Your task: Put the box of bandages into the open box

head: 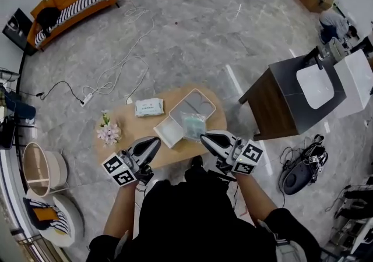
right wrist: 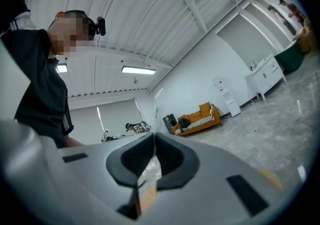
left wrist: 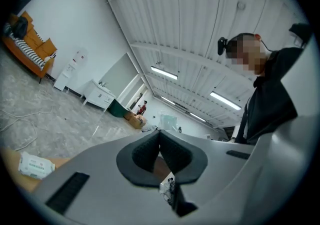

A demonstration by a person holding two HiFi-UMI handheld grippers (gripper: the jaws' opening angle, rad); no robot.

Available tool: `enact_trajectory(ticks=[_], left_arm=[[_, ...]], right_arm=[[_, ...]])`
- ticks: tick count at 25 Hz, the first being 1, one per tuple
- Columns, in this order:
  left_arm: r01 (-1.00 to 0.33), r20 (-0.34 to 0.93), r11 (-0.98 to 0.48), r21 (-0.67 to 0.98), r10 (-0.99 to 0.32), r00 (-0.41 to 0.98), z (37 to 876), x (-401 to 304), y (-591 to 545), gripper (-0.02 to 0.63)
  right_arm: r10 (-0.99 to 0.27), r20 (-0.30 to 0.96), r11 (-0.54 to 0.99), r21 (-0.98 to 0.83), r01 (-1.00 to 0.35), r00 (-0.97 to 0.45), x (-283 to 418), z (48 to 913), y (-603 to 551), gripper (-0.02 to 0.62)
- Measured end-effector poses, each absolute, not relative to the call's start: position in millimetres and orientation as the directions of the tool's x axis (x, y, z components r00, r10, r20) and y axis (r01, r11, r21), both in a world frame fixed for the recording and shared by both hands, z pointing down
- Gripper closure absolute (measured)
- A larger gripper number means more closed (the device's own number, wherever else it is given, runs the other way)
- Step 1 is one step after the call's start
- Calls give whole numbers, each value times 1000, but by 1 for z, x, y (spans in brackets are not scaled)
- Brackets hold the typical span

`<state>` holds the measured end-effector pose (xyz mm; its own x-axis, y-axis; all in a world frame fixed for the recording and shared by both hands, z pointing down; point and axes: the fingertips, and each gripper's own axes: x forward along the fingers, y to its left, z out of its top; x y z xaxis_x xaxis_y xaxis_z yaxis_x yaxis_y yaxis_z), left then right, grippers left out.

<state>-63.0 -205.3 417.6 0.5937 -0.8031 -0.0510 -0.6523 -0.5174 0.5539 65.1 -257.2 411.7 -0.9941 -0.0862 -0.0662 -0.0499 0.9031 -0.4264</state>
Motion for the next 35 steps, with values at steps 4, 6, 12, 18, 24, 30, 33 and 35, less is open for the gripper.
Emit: enact_trajectory(ticks=[4,6,12,18,24,30,33,35], left_arm=[[-695,-25,-476,539,-834,552,414,-60,-218,589],[-712,-10,-456,534,-845,535,414,-61,-225,589],[-727,45,-437,530,-841,539,431,-72,-256,589],[-707,90,-454,541,-805,586,460,-99,-279,589],[-653,146,-471,593,-734,663,514,-135,-294,589],[-604,183,-494,625,-660,729,579,-159,-311,589],[-578,196,-504,642,-621,759,615,-160,-318,589],[-557,198,-509,656,-596,778,634,-157,-319,589]], right_arm=[[-51,-81,893,-451,-9,-995,70,417,-283,575],[-45,-80,881,-473,-2,-996,73,424,-297,575],[-102,-112,785,-619,-11,-988,69,453,-339,575],[-182,-111,659,-751,-38,-977,46,496,-348,575],[-272,-46,515,-851,-105,-961,6,553,-338,575],[-326,6,410,-900,-148,-945,-25,617,-328,575],[-361,26,358,-919,-164,-932,-28,652,-328,575],[-376,49,324,-929,-181,-925,-26,673,-325,575]])
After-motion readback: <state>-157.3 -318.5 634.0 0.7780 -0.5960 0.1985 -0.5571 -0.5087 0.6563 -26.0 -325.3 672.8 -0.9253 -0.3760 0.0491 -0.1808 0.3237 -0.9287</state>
